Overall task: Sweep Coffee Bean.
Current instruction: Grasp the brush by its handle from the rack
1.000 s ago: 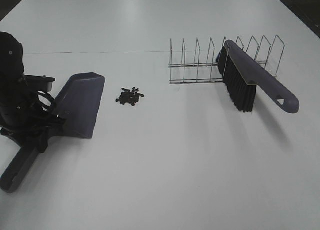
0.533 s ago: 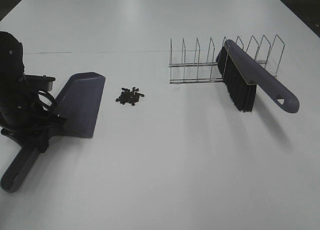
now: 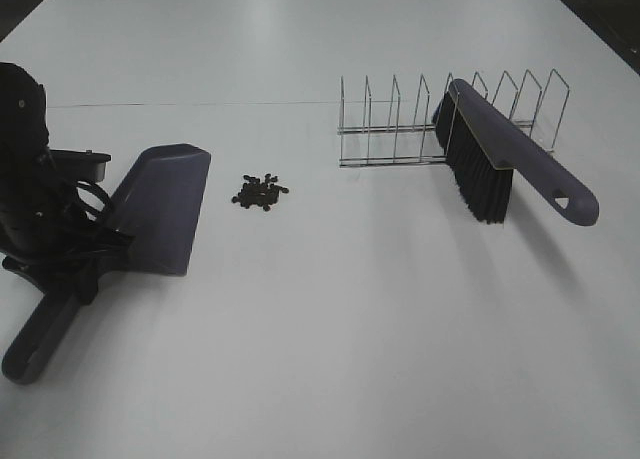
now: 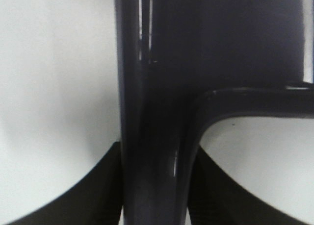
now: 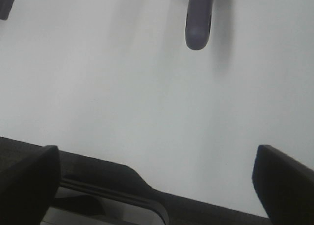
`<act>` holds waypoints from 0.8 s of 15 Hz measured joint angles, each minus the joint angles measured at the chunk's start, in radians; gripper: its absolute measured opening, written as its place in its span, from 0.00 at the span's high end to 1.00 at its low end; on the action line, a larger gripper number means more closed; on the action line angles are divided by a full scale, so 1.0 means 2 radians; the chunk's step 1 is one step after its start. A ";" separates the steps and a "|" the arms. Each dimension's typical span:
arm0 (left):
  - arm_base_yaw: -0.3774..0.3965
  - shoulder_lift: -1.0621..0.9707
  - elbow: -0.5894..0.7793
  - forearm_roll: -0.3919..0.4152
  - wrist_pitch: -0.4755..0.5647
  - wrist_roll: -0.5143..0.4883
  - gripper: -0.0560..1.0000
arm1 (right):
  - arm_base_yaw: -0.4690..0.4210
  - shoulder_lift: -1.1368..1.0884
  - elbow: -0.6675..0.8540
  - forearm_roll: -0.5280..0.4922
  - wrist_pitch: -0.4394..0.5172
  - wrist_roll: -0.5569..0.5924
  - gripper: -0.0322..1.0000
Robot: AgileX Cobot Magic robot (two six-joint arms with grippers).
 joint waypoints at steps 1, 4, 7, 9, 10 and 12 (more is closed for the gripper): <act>0.000 0.000 0.000 0.000 0.000 0.000 0.65 | 0.000 0.061 -0.031 0.000 0.000 0.002 0.01; 0.000 0.000 0.000 -0.001 0.001 0.000 0.65 | 0.000 0.229 -0.133 0.000 0.002 0.000 0.01; 0.000 0.000 0.000 -0.002 0.002 0.000 0.65 | 0.000 0.397 -0.260 0.000 0.011 -0.017 0.01; 0.000 0.000 -0.001 -0.002 0.002 0.000 0.65 | 0.000 0.533 -0.380 0.000 0.010 -0.024 0.01; 0.000 0.000 -0.001 -0.002 0.002 0.000 0.65 | 0.000 0.552 -0.399 0.000 0.010 -0.025 0.01; 0.000 0.000 -0.001 -0.003 0.003 0.000 0.65 | 0.000 0.609 -0.453 -0.002 0.010 -0.030 0.02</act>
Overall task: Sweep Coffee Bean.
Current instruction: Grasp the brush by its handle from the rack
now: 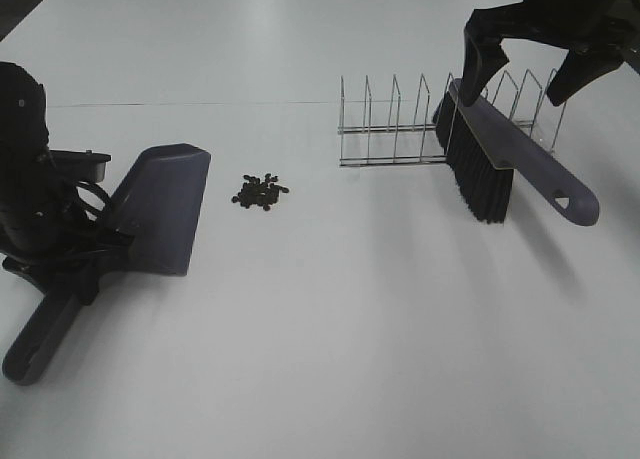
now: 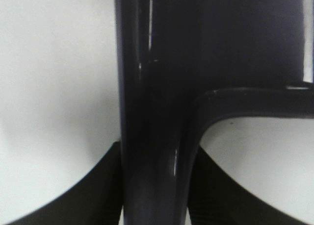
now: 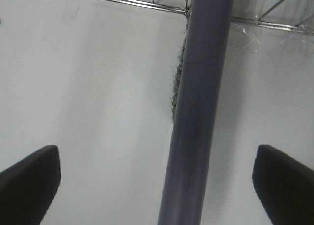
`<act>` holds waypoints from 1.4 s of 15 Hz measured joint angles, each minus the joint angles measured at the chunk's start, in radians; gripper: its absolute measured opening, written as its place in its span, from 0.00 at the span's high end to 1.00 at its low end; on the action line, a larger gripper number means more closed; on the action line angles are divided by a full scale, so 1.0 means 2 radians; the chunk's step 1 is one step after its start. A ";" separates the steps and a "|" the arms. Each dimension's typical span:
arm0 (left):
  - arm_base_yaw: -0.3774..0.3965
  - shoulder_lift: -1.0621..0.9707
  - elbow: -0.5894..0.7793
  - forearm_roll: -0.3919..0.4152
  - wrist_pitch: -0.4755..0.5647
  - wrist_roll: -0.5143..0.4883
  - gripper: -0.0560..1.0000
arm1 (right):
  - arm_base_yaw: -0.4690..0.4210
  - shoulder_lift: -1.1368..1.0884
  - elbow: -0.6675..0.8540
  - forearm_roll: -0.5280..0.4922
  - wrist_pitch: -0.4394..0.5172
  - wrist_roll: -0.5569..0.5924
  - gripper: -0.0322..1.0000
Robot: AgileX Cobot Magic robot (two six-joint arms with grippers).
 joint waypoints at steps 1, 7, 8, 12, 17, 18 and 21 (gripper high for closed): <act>0.000 0.000 0.000 -0.001 0.000 0.000 0.65 | 0.000 0.022 -0.018 -0.004 0.000 -0.009 0.02; 0.000 0.000 0.000 -0.004 0.000 0.000 0.65 | -0.002 0.099 -0.040 -0.037 0.000 -0.037 0.03; 0.000 0.000 0.000 -0.005 0.000 0.000 0.65 | -0.005 0.117 -0.040 -0.034 0.000 -0.042 0.03; 0.000 0.000 0.000 -0.005 0.000 0.000 0.65 | -0.006 0.137 -0.041 -0.033 0.000 -0.047 0.04; 0.000 0.000 0.000 -0.006 0.000 0.000 0.65 | -0.006 0.140 -0.041 -0.029 0.000 -0.047 0.32; 0.000 0.000 0.000 -0.006 0.000 0.000 0.65 | -0.006 0.140 -0.041 -0.029 0.000 -0.047 0.42; 0.000 0.000 0.000 -0.006 0.000 0.000 0.65 | -0.007 0.140 -0.043 -0.038 0.002 -0.043 0.64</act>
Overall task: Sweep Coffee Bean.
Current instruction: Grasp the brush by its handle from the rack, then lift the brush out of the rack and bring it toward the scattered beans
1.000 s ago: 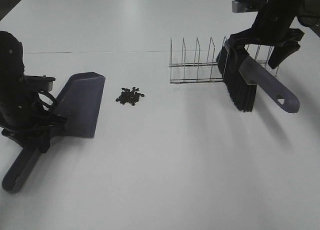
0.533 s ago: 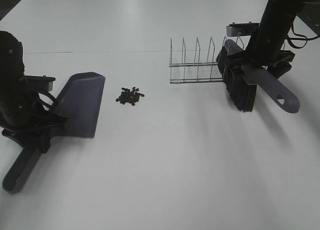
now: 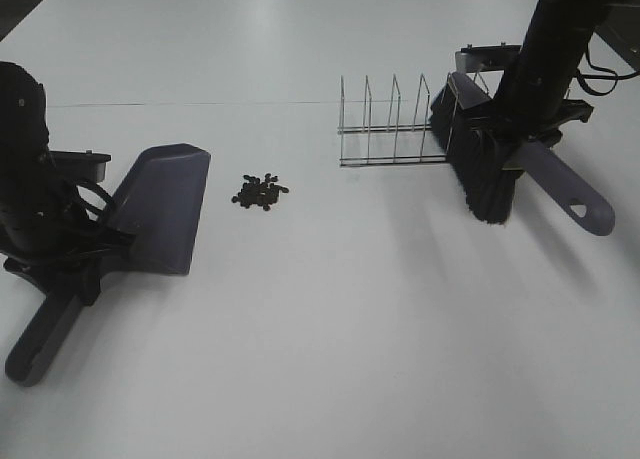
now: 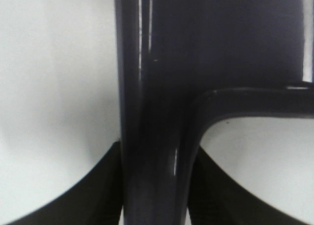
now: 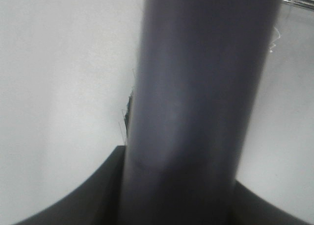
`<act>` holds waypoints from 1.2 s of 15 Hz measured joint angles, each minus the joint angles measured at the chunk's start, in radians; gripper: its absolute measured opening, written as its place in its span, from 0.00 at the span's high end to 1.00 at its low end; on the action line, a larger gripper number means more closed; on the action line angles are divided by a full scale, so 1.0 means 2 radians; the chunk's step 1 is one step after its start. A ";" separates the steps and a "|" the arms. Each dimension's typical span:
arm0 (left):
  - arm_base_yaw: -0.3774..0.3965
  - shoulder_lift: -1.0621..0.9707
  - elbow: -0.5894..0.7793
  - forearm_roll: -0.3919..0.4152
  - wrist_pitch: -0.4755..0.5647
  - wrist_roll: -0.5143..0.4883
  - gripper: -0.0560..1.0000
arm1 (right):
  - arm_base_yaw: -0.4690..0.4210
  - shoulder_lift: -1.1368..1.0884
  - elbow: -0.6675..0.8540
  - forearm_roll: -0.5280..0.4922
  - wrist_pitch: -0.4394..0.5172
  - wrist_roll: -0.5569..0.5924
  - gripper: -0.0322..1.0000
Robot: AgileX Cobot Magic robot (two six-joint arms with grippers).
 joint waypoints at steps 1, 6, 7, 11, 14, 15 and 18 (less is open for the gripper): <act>0.000 0.000 0.000 0.000 0.000 0.000 0.65 | 0.000 0.000 0.000 0.000 0.001 0.002 0.64; 0.000 0.000 0.000 0.000 0.000 0.000 0.65 | 0.000 0.000 0.000 0.004 0.002 0.021 0.64; 0.000 0.000 0.000 0.000 0.000 0.000 0.65 | 0.000 0.000 0.000 0.005 0.002 0.022 0.65; 0.000 0.000 0.000 0.000 0.001 -0.009 0.65 | 0.000 -0.027 0.000 0.023 0.002 0.055 0.66; 0.000 0.000 0.000 0.000 0.001 -0.009 0.65 | 0.001 -0.066 0.000 0.043 0.002 0.077 0.66; 0.000 0.000 0.000 0.000 0.001 -0.009 0.65 | 0.001 -0.075 0.000 0.044 0.002 0.077 0.66; 0.000 0.000 0.000 0.000 0.001 -0.009 0.65 | 0.003 -0.104 0.008 0.063 0.002 0.078 0.66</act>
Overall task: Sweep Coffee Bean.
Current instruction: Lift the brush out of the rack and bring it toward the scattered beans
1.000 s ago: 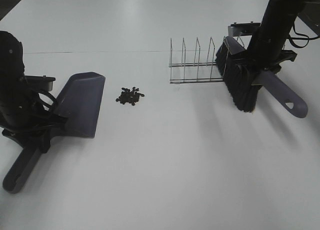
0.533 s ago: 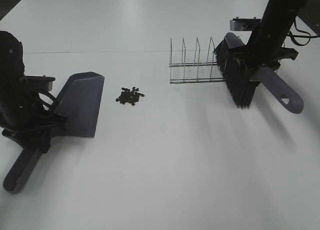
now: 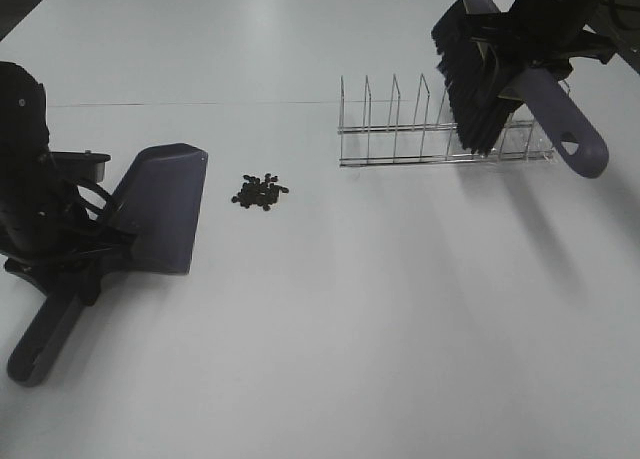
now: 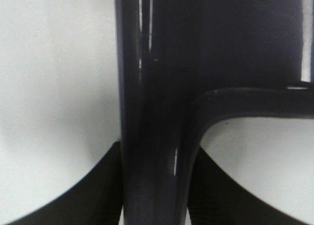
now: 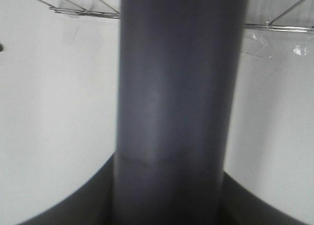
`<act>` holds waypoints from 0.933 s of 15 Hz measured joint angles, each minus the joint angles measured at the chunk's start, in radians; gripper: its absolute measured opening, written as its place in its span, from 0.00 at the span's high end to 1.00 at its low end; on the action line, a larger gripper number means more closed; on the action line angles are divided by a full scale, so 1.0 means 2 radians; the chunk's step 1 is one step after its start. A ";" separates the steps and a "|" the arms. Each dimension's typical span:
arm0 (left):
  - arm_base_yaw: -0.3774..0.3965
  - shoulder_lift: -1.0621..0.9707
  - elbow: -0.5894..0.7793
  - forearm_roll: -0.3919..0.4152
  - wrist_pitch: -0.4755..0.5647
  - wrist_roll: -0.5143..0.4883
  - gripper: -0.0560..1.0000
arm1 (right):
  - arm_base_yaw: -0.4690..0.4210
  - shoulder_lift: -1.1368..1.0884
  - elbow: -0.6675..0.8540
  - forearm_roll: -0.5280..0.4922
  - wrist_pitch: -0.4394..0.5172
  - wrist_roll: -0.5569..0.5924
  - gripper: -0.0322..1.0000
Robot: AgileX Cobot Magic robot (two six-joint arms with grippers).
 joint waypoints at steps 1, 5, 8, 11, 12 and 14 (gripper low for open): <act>0.000 0.000 0.000 0.000 0.000 0.000 0.65 | 0.009 -0.013 0.006 0.002 0.000 0.000 0.66; 0.000 0.000 0.000 0.000 0.000 0.000 0.65 | 0.120 -0.035 0.012 -0.065 0.000 0.027 0.66; 0.000 0.000 0.000 0.000 0.000 0.000 0.65 | 0.185 0.000 0.012 -0.131 0.001 0.063 0.66; 0.000 0.000 0.000 0.000 0.000 0.000 0.65 | 0.218 0.048 0.013 -0.183 0.001 0.085 0.66; 0.000 0.000 0.000 0.000 0.000 0.000 0.65 | 0.222 0.054 0.013 -0.191 0.001 0.089 0.66; 0.000 0.000 0.000 0.000 0.000 0.000 0.65 | 0.231 0.089 0.003 -0.204 0.002 0.105 0.66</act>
